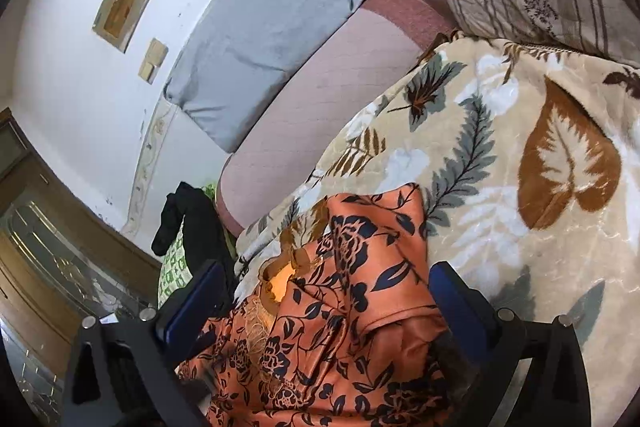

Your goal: Fold small clothes

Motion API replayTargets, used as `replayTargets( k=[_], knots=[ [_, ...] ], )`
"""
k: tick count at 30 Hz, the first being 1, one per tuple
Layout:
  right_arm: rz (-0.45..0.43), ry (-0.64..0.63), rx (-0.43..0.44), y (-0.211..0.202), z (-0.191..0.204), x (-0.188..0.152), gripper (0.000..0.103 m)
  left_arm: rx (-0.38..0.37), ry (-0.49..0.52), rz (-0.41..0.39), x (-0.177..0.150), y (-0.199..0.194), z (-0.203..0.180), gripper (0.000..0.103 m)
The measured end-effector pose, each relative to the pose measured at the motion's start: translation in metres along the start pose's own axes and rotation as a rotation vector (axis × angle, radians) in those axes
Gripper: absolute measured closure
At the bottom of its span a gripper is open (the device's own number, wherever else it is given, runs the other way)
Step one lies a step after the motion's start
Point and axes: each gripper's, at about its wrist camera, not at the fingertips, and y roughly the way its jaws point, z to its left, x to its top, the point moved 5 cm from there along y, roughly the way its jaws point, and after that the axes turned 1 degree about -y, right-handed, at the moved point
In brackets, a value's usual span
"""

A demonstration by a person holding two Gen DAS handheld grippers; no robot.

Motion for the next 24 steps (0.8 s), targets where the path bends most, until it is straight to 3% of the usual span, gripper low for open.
replayTargets(
  k=[3, 5, 7, 8, 9, 12, 17, 20, 24],
  knots=[
    [-0.007, -0.01, -0.004, -0.003, -0.001, 0.001, 0.0, -0.052, 0.054, 0.056, 0.007, 0.018, -0.036, 0.02],
    [-0.012, 0.008, -0.007, -0.006, -0.007, 0.003, 0.0, -0.043, 0.031, 0.099, 0.008, 0.035, -0.038, 0.036],
    [-0.016, 0.03, -0.003, -0.008, -0.012, 0.005, 0.0, -0.074, -0.038, 0.16, 0.004, 0.052, -0.028, 0.07],
    [-0.018, 0.036, -0.001, -0.009, -0.014, 0.006, 0.0, -0.105, -0.093, 0.174, 0.002, 0.057, -0.021, 0.077],
    [-0.021, 0.039, 0.003, -0.01, -0.015, 0.007, 0.0, -0.12, -0.118, 0.181, 0.0, 0.056, -0.018, 0.092],
    [-0.023, 0.031, 0.012, -0.011, -0.013, 0.009, 0.0, -0.176, -0.228, 0.159, 0.004, 0.052, 0.0, 0.095],
    [-0.019, 0.031, 0.014, -0.011, -0.012, 0.008, 0.0, -0.234, -0.5, 0.075, 0.001, 0.036, 0.063, 0.095],
    [-0.024, 0.032, 0.007, -0.011, -0.013, 0.008, 0.0, -0.224, -0.662, 0.038, -0.017, 0.031, 0.112, 0.095],
    [-0.02, 0.028, -0.015, -0.008, -0.016, 0.008, 0.0, -0.212, -0.851, 0.071, -0.064, 0.045, 0.168, 0.095]
  ],
)
